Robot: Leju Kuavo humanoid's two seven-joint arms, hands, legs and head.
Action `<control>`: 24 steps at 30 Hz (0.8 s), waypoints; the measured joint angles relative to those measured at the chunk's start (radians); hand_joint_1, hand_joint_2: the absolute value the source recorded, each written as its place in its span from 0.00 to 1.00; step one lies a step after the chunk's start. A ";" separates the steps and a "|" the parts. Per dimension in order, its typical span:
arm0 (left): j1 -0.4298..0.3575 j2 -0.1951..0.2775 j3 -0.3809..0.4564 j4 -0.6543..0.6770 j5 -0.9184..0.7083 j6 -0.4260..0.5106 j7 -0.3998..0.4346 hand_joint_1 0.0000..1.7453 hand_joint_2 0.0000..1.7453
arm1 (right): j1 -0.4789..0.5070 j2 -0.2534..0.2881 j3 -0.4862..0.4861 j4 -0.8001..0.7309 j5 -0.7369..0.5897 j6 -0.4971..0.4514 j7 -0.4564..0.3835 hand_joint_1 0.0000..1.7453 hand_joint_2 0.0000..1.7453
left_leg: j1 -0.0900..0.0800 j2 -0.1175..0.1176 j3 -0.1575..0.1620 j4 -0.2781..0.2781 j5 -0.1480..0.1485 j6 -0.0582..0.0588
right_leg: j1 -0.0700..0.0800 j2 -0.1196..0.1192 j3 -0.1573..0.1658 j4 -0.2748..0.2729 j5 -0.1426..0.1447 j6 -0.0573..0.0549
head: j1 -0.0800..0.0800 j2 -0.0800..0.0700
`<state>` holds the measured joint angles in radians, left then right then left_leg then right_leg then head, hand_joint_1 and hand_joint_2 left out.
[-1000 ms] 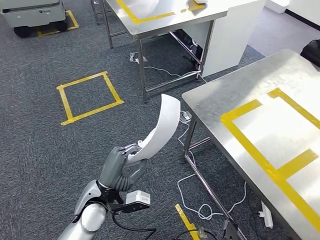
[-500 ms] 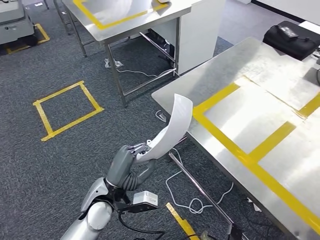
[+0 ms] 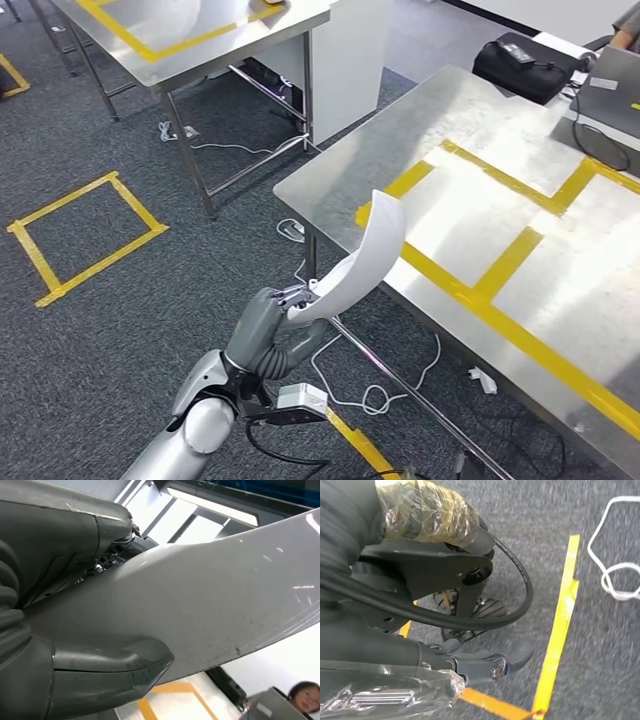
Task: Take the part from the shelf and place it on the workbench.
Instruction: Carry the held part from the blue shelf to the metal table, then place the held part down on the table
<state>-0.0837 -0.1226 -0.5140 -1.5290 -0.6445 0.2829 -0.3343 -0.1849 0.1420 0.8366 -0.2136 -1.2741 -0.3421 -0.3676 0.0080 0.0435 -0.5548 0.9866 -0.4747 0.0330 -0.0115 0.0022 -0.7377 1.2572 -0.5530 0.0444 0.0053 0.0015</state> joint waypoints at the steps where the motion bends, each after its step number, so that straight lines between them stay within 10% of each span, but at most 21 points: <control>1: -0.002 0.000 -0.001 0.004 -0.001 0.000 0.001 1.00 1.00 | 0.001 0.000 -0.002 0.000 0.003 0.000 0.001 0.00 1.00 | 0.000 0.009 0.002 0.001 -0.002 -0.003 | -0.001 -0.010 0.033 -0.063 0.035 0.001 | 0.000 0.000; 5: -0.012 0.000 -0.001 0.015 -0.004 -0.002 0.004 1.00 1.00 | -0.004 0.000 -0.006 0.000 0.010 0.000 0.003 0.00 1.00 | -0.011 0.040 0.009 0.006 -0.013 -0.020 | 0.008 -0.074 0.139 -0.258 0.091 -0.012 | -0.001 0.000; 9: -0.028 -0.004 -0.001 0.029 -0.017 0.001 0.023 1.00 1.00 | -0.003 0.000 -0.009 0.000 0.030 -0.001 0.009 0.00 1.00 | -0.007 0.032 0.005 0.034 -0.042 -0.040 | 0.005 -0.033 0.140 -0.261 0.095 -0.038 | -0.005 0.000; 14: -0.058 -0.004 0.006 0.086 -0.062 0.003 0.079 1.00 1.00 | -0.005 0.000 -0.017 0.000 0.075 -0.004 0.027 0.00 1.00 | -0.001 -0.034 -0.123 0.304 -0.153 -0.047 | 0.003 0.024 0.141 -0.261 0.097 -0.050 | -0.010 0.000; 19: -0.112 -0.014 0.014 0.148 -0.105 0.005 0.102 1.00 1.00 | -0.008 0.001 -0.026 -0.002 0.110 -0.004 0.045 0.00 1.00 | 0.002 -0.085 -0.024 0.062 -0.007 -0.030 | 0.005 0.078 0.136 -0.251 0.099 -0.042 | -0.010 0.000; 24: -0.148 -0.033 0.021 0.188 -0.131 0.008 0.114 1.00 1.00 | -0.006 0.002 -0.033 -0.003 0.129 -0.003 0.051 0.00 1.00 | 0.003 -0.073 -0.013 0.020 0.000 -0.012 | 0.001 0.075 0.108 -0.235 0.093 -0.011 | -0.007 0.000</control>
<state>-0.2313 -0.1555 -0.4926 -1.3408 -0.7751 0.2908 -0.2202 -0.1913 0.1438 0.8032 -0.2164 -1.1448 -0.3455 -0.3162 0.0111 -0.0294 -0.5678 1.0064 -0.4745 0.0207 -0.0100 0.0773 -0.6297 1.0221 -0.4596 0.0329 -0.0019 0.0015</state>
